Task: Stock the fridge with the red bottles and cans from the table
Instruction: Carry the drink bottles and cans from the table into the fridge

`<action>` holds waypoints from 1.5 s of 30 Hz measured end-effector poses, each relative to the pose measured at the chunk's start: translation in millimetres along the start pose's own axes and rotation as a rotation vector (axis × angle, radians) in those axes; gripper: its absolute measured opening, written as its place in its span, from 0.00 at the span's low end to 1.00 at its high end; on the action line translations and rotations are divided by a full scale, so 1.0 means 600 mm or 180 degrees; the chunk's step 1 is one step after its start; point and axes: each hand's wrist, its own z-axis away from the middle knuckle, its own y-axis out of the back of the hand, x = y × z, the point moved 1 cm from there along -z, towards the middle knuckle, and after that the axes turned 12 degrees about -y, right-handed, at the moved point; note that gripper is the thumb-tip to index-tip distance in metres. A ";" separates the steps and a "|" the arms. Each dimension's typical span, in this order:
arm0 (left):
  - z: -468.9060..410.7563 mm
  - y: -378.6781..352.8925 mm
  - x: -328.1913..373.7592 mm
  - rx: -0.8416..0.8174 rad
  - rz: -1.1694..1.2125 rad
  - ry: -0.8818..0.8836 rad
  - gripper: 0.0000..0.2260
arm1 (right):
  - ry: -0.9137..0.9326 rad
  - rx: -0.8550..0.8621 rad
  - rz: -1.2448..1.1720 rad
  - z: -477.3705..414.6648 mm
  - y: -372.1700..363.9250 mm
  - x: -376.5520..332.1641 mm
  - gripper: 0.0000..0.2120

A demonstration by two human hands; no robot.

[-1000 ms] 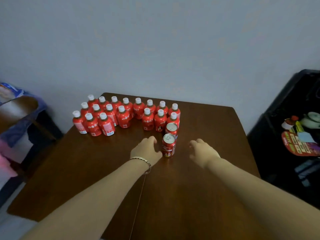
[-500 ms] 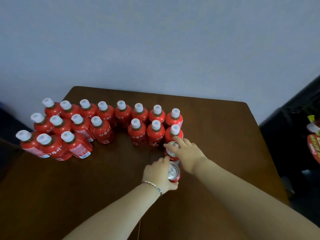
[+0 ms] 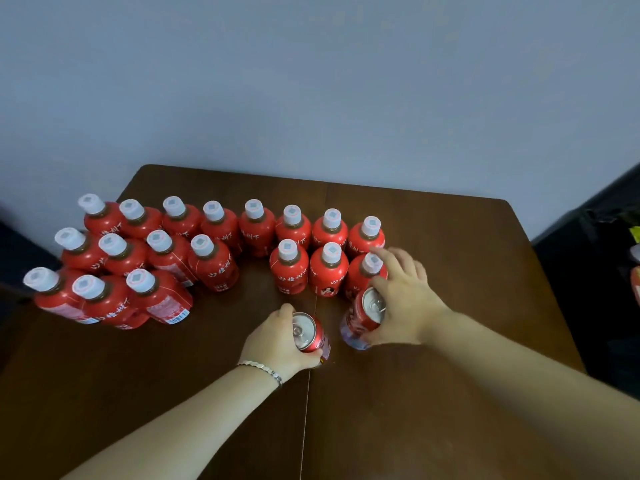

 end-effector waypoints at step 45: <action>0.833 -0.050 0.092 0.2633 0.0292 0.2950 0.29 | 0.2893 -0.0829 0.0998 0.553 0.093 -0.392 0.41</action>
